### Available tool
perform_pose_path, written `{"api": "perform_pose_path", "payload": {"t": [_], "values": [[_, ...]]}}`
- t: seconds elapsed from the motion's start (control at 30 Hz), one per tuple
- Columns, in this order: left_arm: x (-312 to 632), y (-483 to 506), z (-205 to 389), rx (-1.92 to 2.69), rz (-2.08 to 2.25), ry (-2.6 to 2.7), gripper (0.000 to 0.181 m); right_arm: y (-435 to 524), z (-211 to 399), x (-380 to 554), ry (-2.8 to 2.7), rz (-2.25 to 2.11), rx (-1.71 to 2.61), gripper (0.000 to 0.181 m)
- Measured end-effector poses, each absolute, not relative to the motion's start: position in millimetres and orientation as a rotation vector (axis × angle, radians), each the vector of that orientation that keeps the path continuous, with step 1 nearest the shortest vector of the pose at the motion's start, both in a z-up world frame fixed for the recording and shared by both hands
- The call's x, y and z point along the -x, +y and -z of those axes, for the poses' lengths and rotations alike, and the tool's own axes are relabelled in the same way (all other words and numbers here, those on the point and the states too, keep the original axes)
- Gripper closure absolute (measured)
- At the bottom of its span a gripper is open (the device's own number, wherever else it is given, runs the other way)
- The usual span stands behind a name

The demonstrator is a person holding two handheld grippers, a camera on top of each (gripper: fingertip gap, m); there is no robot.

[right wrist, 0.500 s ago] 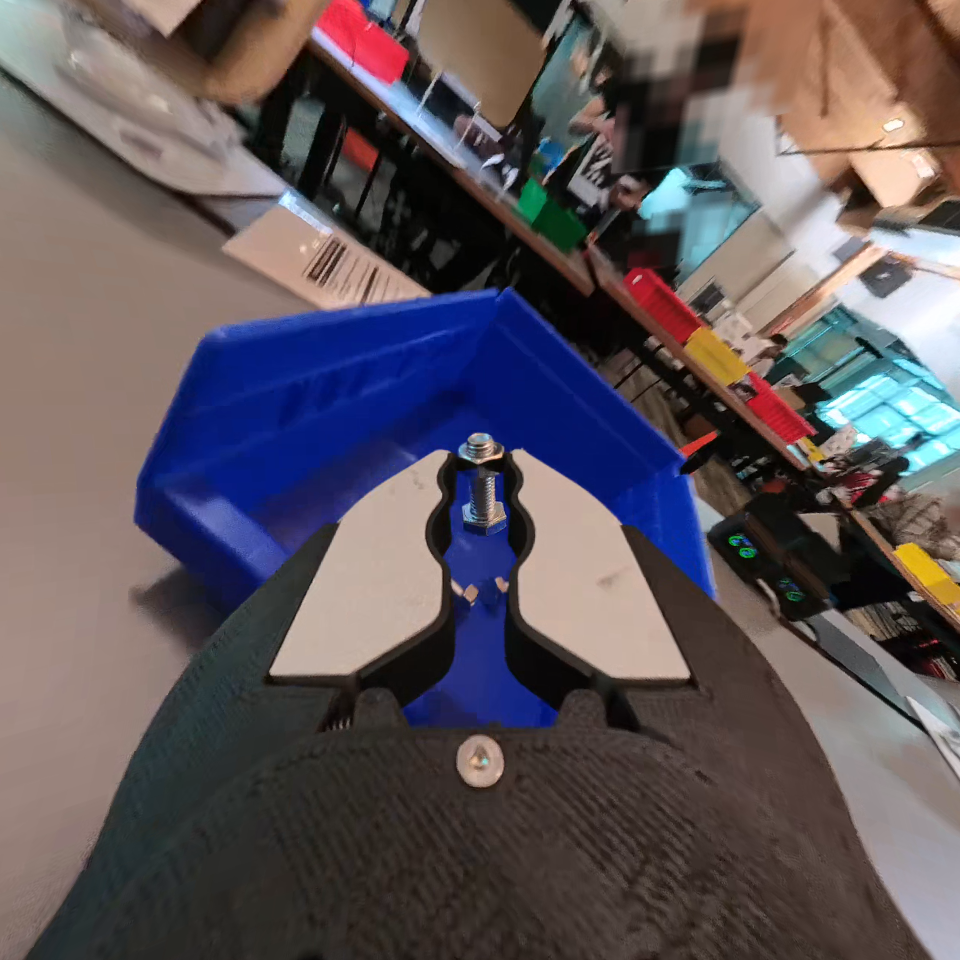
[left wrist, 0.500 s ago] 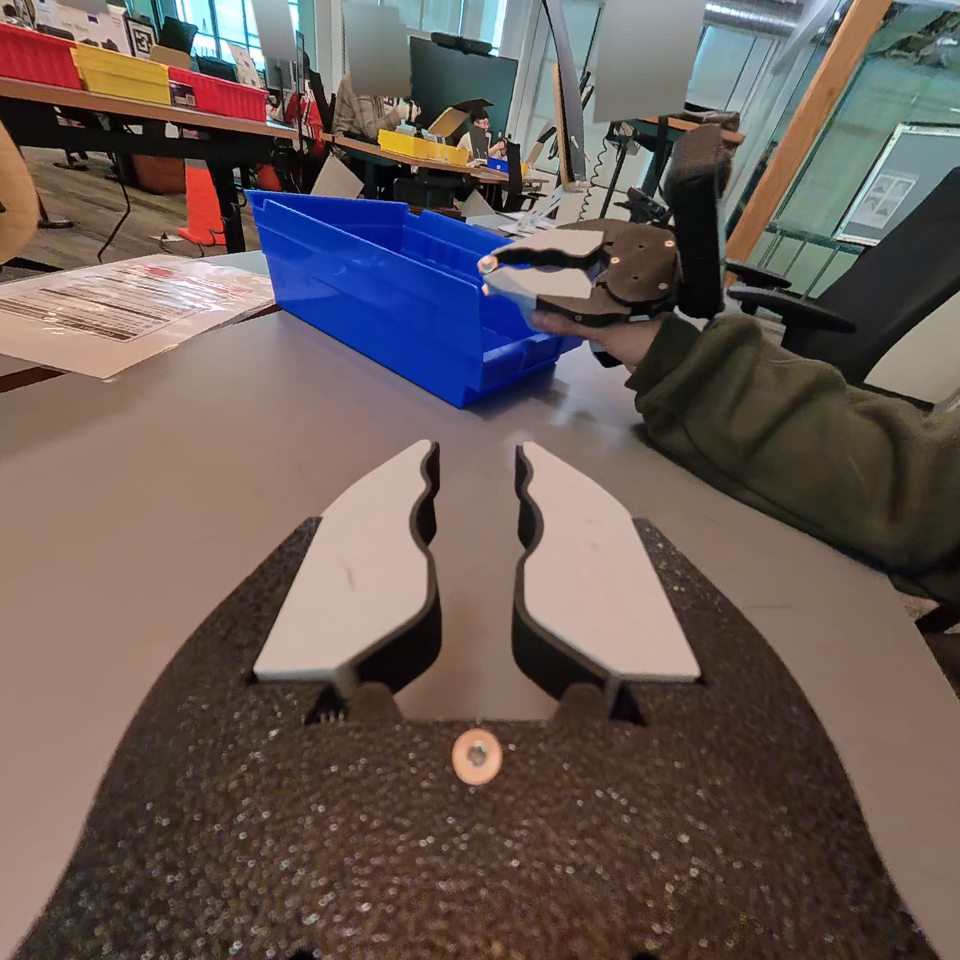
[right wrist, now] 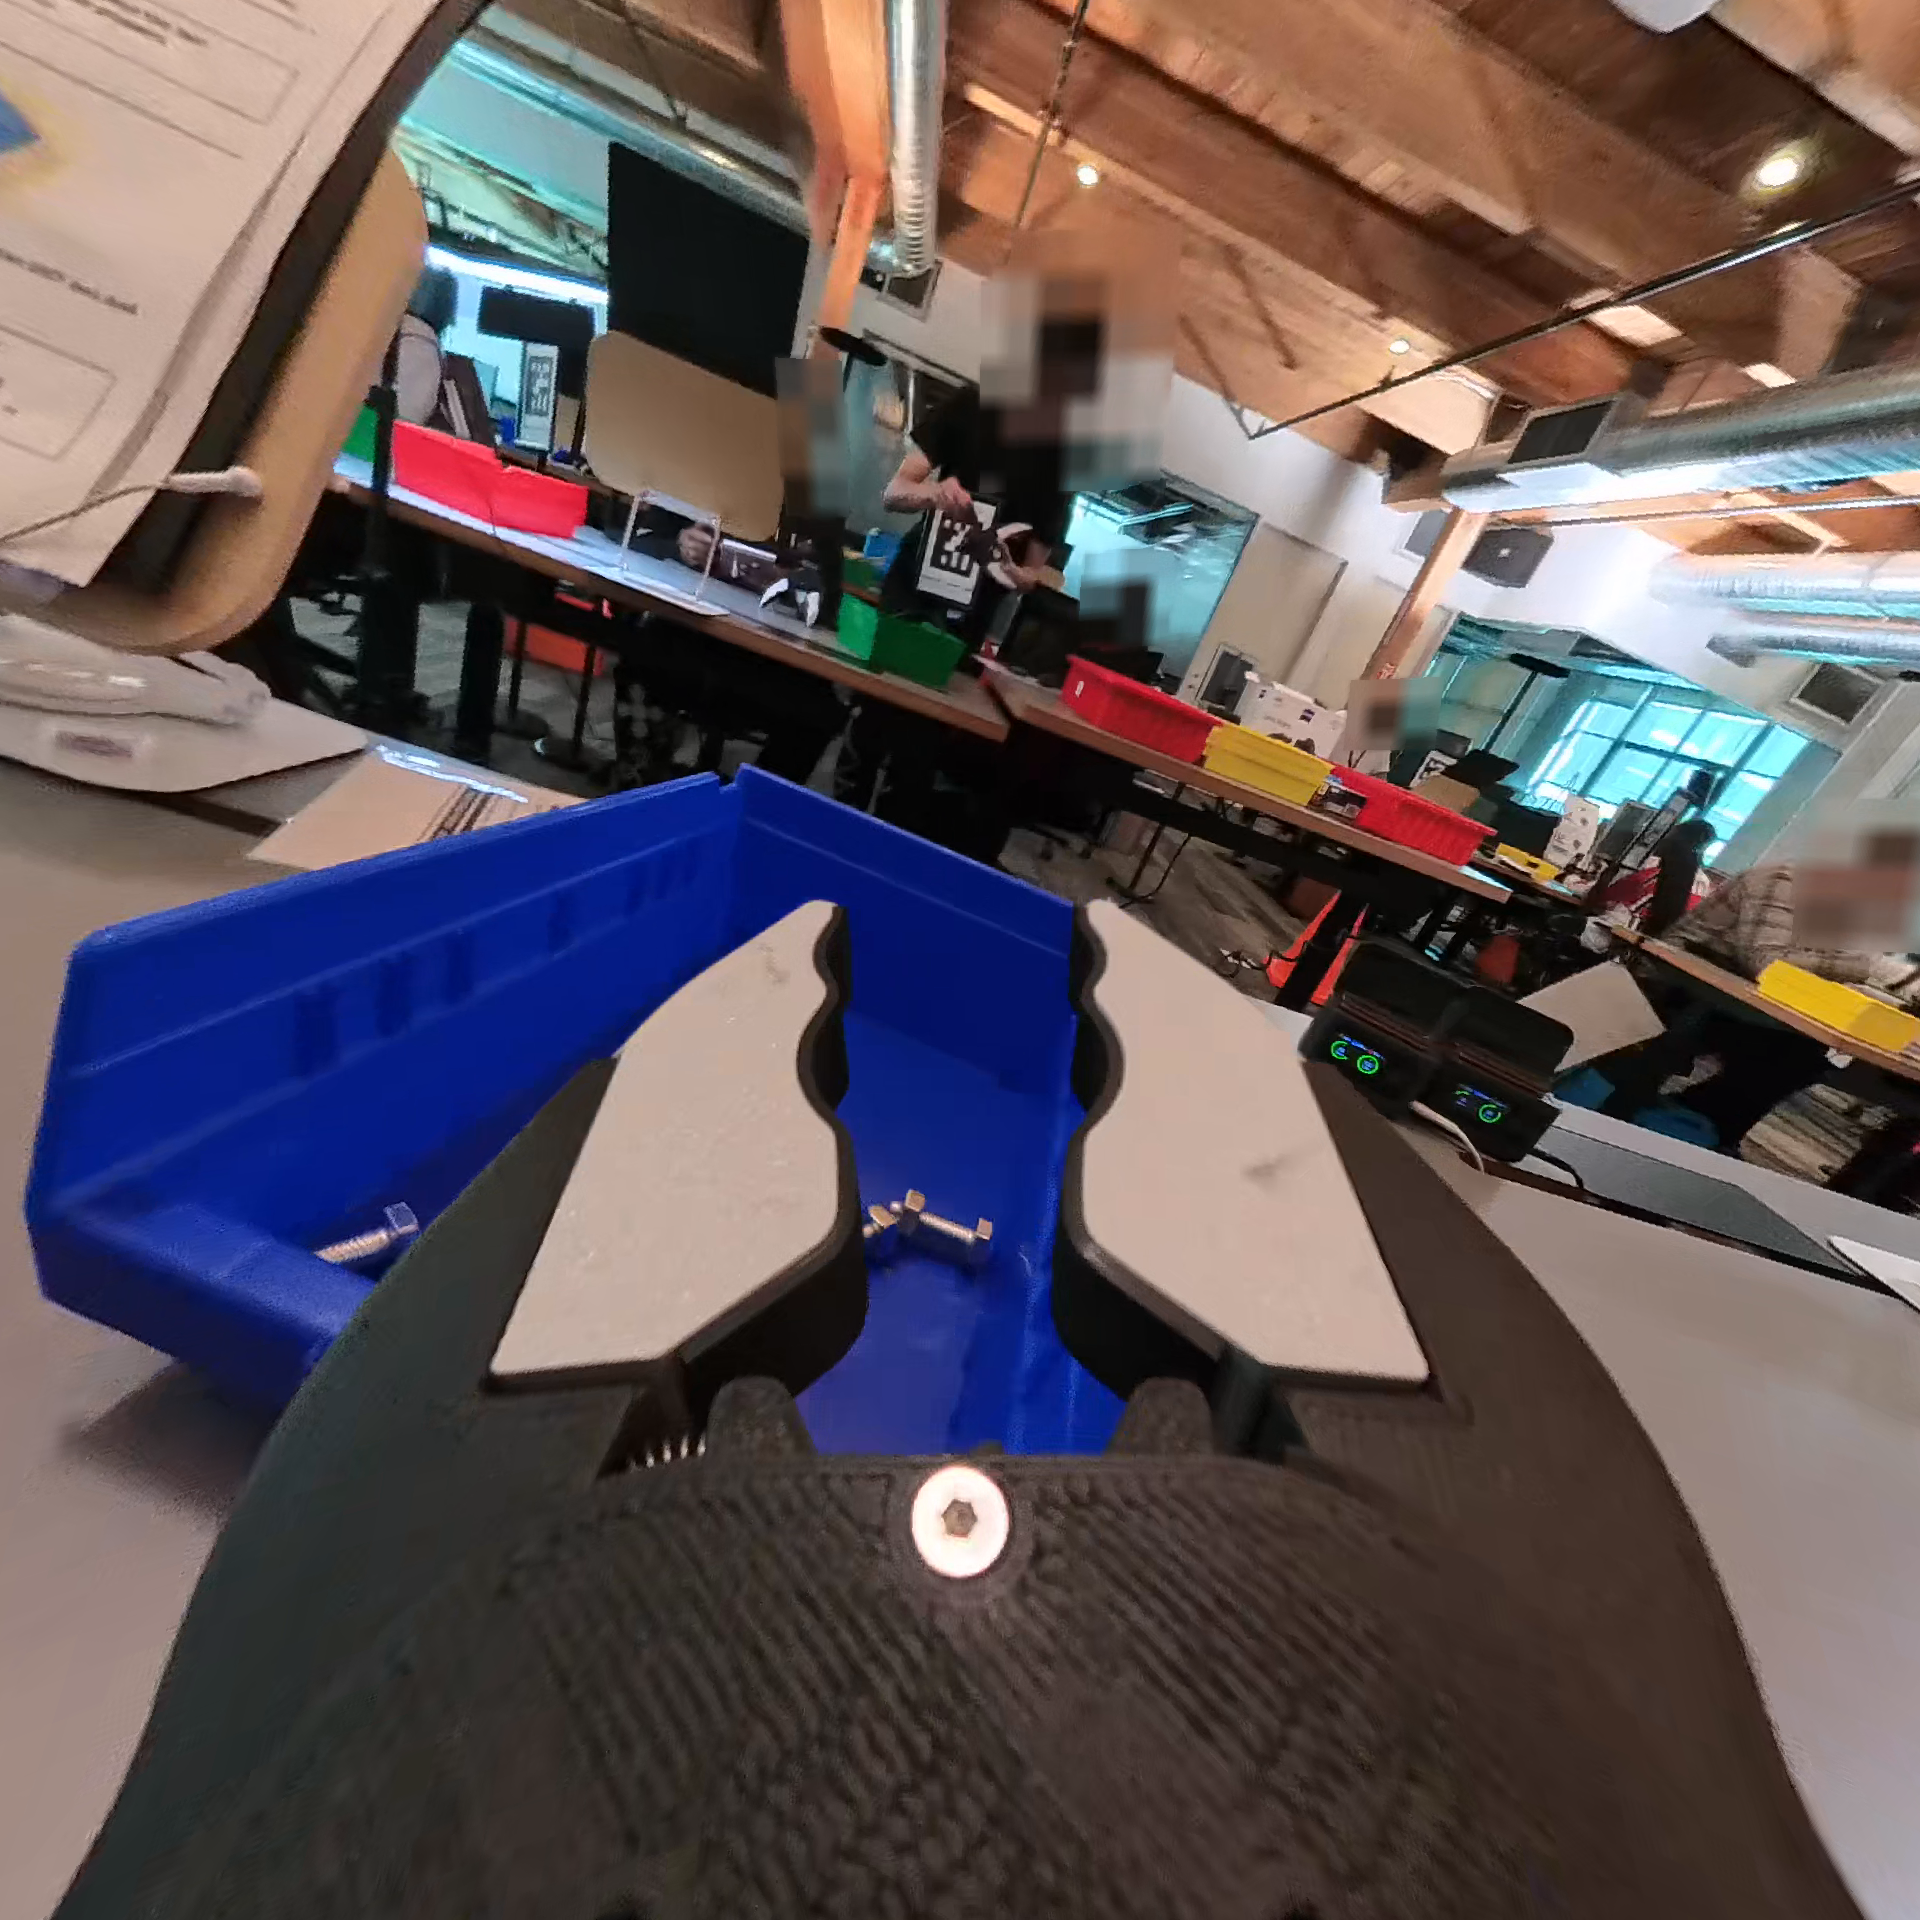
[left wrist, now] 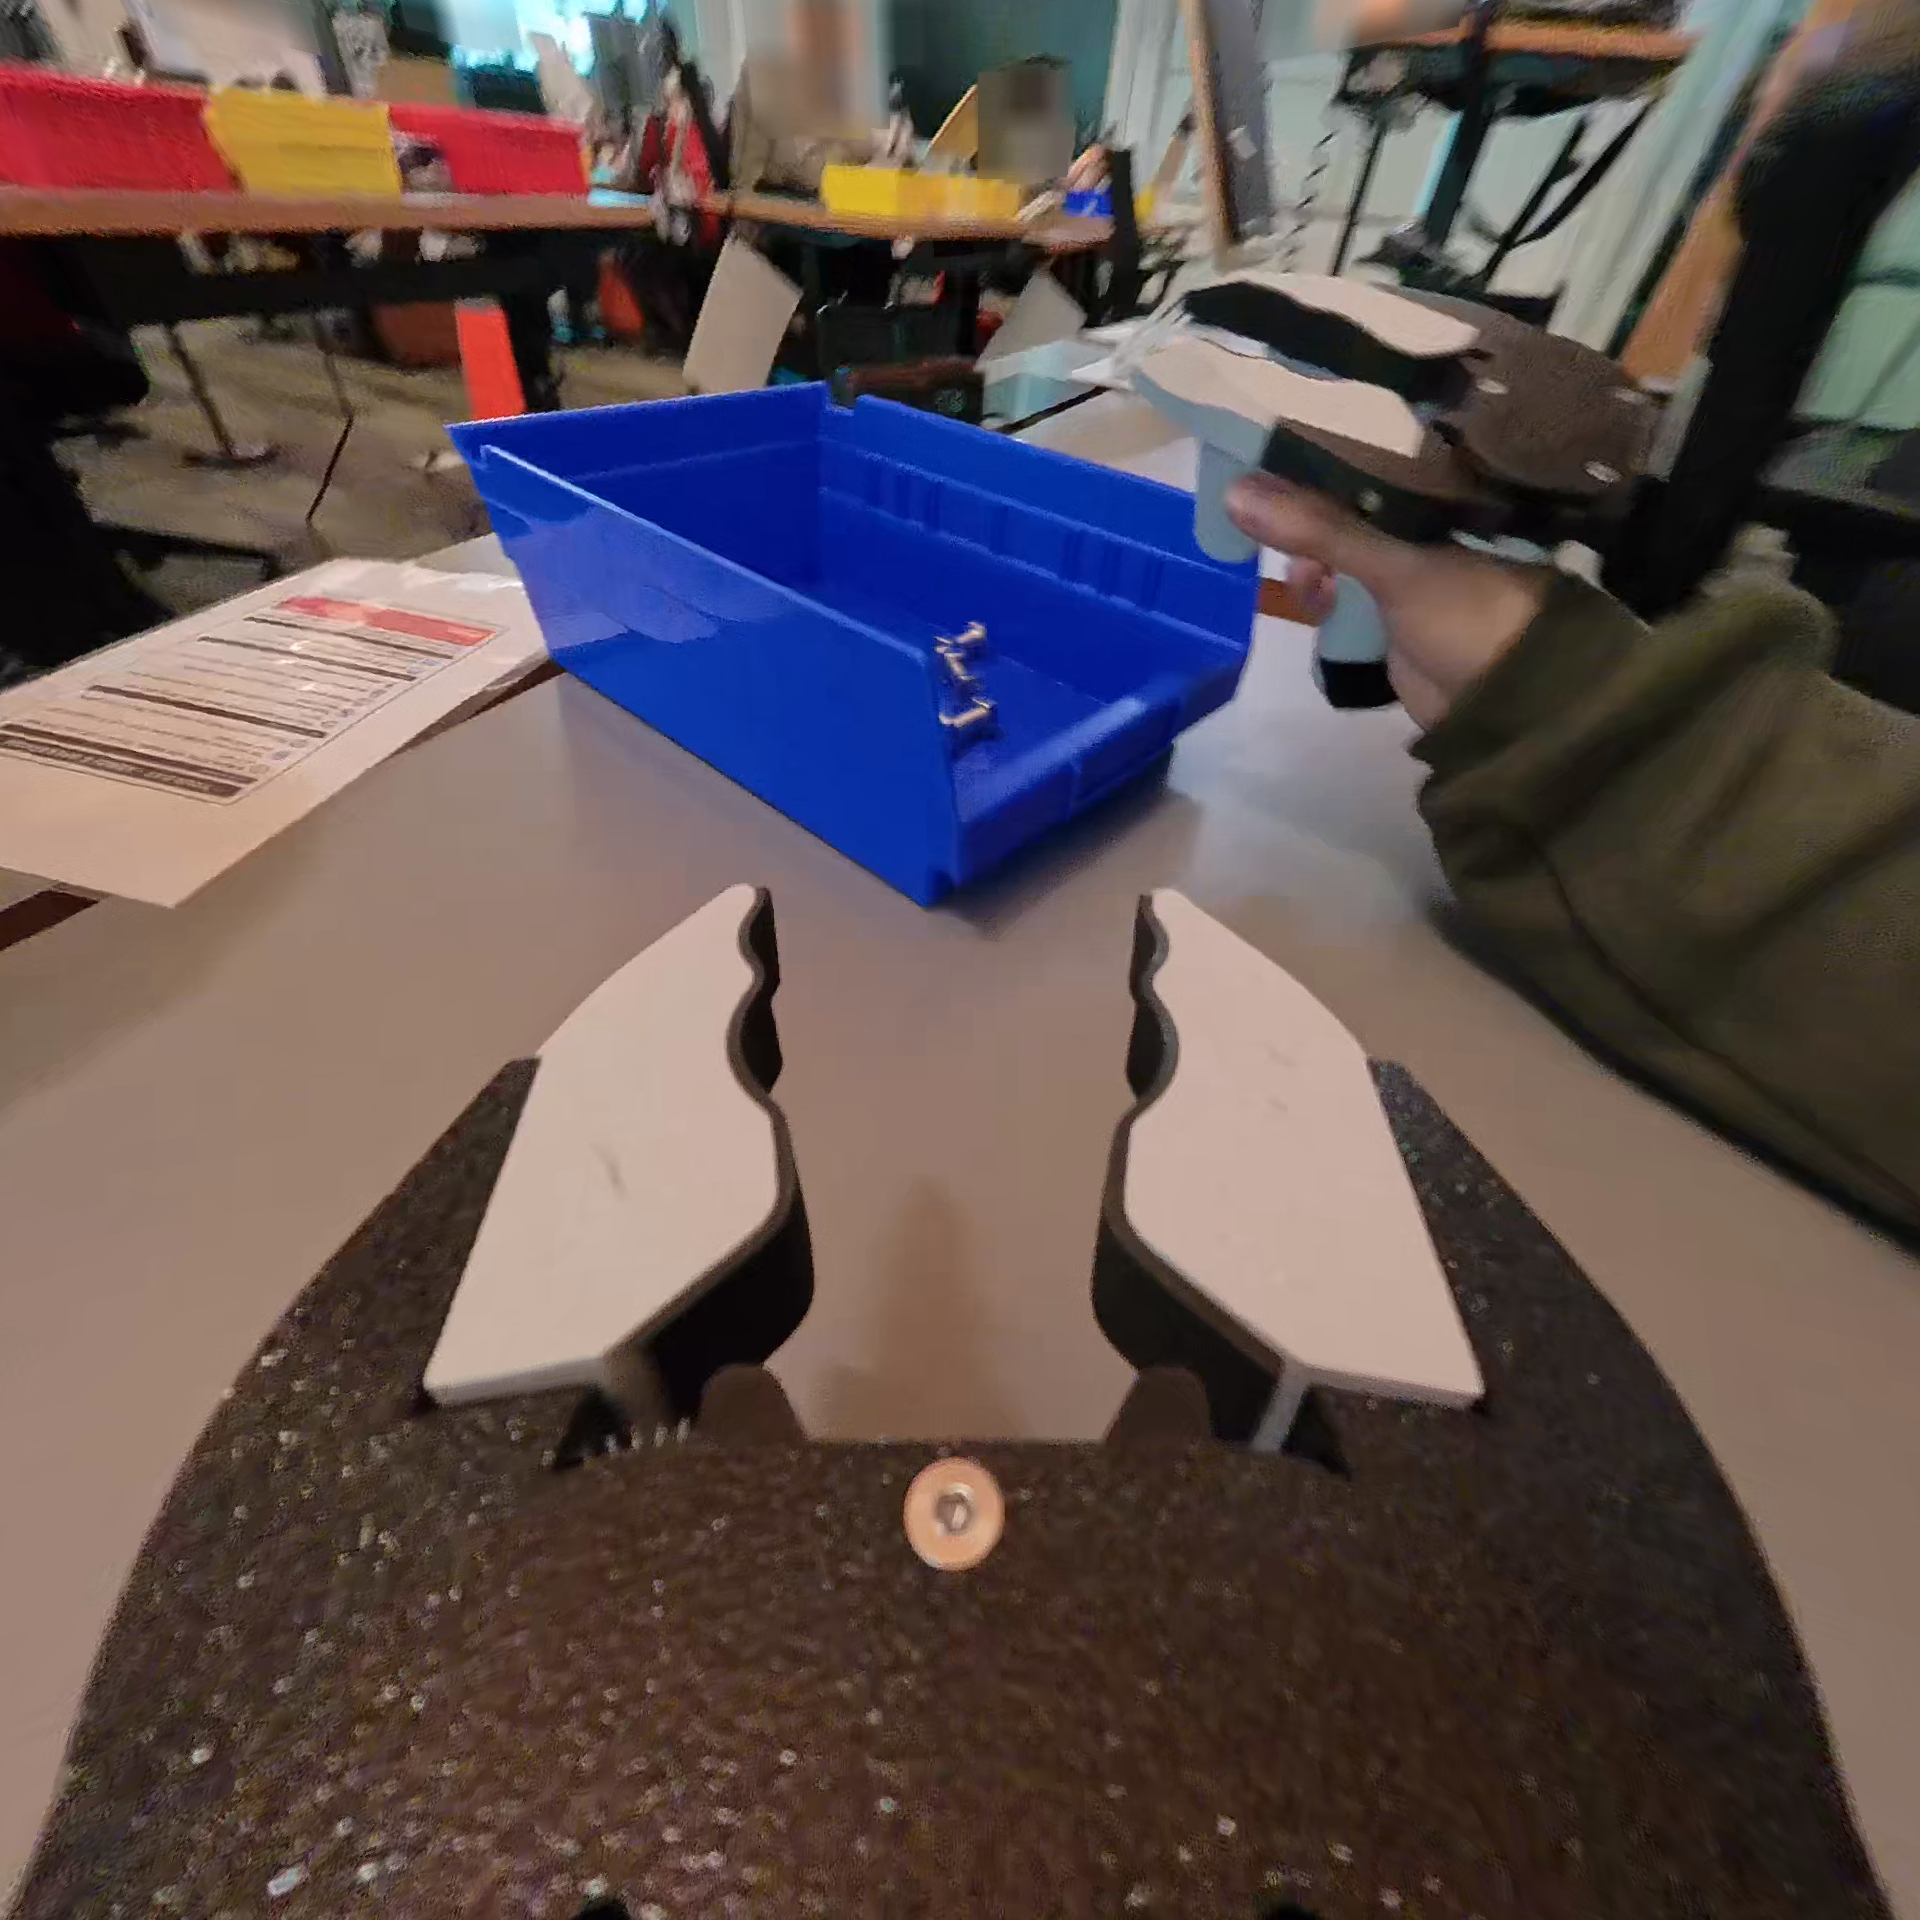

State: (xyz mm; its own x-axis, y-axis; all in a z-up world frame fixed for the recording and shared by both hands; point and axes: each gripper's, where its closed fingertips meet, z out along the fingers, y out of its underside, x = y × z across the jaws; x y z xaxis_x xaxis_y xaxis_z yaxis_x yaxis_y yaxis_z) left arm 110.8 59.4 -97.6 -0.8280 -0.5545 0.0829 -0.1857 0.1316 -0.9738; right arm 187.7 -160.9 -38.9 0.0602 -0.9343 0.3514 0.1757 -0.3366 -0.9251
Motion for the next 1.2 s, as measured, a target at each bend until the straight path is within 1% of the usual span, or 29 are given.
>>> {"api": "perform_pose_path", "payload": {"t": [0.17, 0.27, 0.3, 0.37, 0.4, 0.43, 0.5, 0.57, 0.63, 0.73, 0.77, 0.93, 1.03, 1.2], "values": [[-181.9, 1.9, 78.3, 0.961, 1.442, 2.218, 0.096, -136.3, 38.3, -185.9, 0.783, 1.436, 1.391, 0.142], [-215.8, -41.2, 83.5, 1.077, 1.312, 2.366, 0.092, -129.9, 32.9, -181.8, 0.747, 1.460, 1.403, 0.142], [-227.2, -51.0, 90.0, 1.090, 1.224, 2.414, 0.089, -130.5, 29.5, -180.0, 0.743, 1.466, 1.390, 0.142], [-248.9, -58.9, 113.1, 1.103, 0.968, 2.509, 0.098, -136.1, 21.7, -176.0, 0.749, 1.479, 1.348, 0.142], [-257.2, -59.4, 126.8, 1.117, 0.844, 2.546, 0.098, -140.4, 17.7, -173.9, 0.756, 1.488, 1.321, 0.143], [-264.7, -56.7, 139.7, 1.126, 0.729, 2.565, 0.101, -145.2, 13.9, -171.9, 0.765, 1.499, 1.294, 0.140], [-274.7, -47.8, 161.2, 1.114, 0.565, 2.582, 0.121, -155.3, 7.9, -168.1, 0.782, 1.526, 1.250, 0.144], [-279.9, -46.2, 168.4, 1.131, 0.604, 2.568, 0.142, -164.0, 3.9, -165.0, 0.798, 1.556, 1.223, 0.146], [-279.5, -41.7, 168.1, 1.165, 0.659, 2.577, 0.149, -168.3, 1.2, -162.9, 0.810, 1.555, 1.205, 0.147], [-277.3, -15.7, 165.2, 1.214, 0.725, 2.541, 0.170, -166.9, -3.2, -159.5, 0.824, 1.487, 1.153, 0.149], [-271.5, -3.6, 165.5, 1.213, 0.736, 2.556, 0.174, -166.1, -5.8, -157.6, 0.818, 1.479, 1.139, 0.150], [-208.0, 73.3, 162.8, 1.092, 0.745, 2.642, 0.175, -167.6, -20.9, -146.4, 0.773, 1.479, 1.090, 0.150], [-149.5, 133.9, 160.8, 1.127, 0.791, 2.658, 0.175, -165.6, -21.7, -146.3, 0.771, 1.425, 1.065, 0.150], [-34.1, 247.6, 161.7, 1.245, 0.808, 2.658, 0.175, -113.8, -5.5, -156.0, 0.694, 1.251, 1.189, 0.150]]}}
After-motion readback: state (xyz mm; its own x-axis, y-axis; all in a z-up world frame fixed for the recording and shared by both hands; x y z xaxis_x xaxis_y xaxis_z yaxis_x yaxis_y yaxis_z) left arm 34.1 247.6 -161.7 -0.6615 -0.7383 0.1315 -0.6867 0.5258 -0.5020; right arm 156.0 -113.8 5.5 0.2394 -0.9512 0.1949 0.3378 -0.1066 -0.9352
